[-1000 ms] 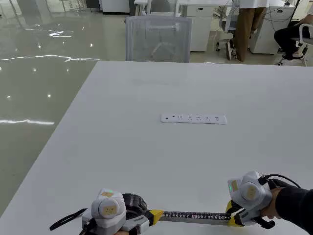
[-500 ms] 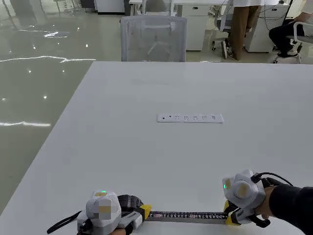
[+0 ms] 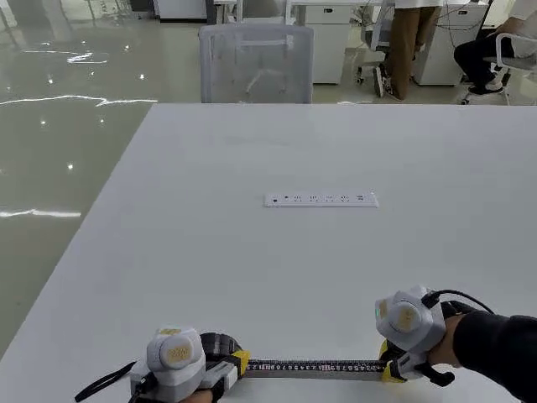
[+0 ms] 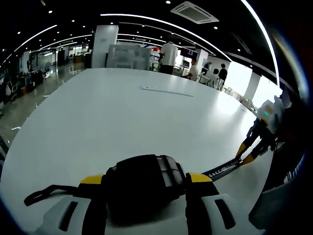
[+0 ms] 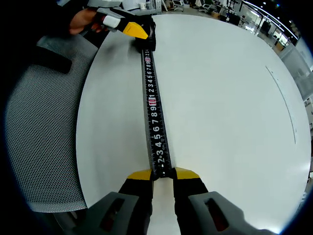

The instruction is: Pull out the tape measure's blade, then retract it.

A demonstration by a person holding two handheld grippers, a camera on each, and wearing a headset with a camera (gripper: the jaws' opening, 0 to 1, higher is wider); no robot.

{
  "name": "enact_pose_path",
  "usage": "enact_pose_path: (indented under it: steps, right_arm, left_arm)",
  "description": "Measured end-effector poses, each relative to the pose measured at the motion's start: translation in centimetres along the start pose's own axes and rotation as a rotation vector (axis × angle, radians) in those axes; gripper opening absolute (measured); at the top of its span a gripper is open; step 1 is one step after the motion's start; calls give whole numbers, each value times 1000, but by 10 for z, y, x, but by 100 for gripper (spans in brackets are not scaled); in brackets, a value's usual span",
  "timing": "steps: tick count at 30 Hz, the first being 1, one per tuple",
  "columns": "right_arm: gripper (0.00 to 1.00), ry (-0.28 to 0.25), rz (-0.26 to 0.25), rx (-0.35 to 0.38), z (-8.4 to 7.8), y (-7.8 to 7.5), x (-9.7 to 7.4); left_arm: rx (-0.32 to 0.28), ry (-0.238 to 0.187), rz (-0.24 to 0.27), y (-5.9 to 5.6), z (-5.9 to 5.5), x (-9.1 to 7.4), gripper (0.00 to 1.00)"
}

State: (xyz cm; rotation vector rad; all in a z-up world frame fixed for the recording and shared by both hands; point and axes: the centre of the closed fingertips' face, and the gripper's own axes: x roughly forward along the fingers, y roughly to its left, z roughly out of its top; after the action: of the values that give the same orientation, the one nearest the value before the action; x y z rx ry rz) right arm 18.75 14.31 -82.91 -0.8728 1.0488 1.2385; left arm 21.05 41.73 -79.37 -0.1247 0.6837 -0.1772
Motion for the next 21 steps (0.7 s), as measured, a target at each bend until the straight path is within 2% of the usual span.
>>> enact_pose_path:
  steps: [4,9,16,17,19,21]
  right_arm:
    - [12,3,2,-12,0,0,0]
    - [12,-4,0,-20,0,0,1]
    - [12,-6,-1,-26,0,0,1]
    - [12,-10,-5,-43,0,1,1]
    - [12,-25,-10,-24,1,1,1]
    - [12,-30,-15,-36,1,2,1]
  left_arm:
    - [26,18,12,0,-1,0,60]
    - [30,33,21,1,-3,1,59]
    - [39,36,21,0,-3,0,59]
    - [40,34,20,1,-3,0,59]
    - [42,33,17,1,-3,1,58]
    - [44,34,16,1,-3,1,58]
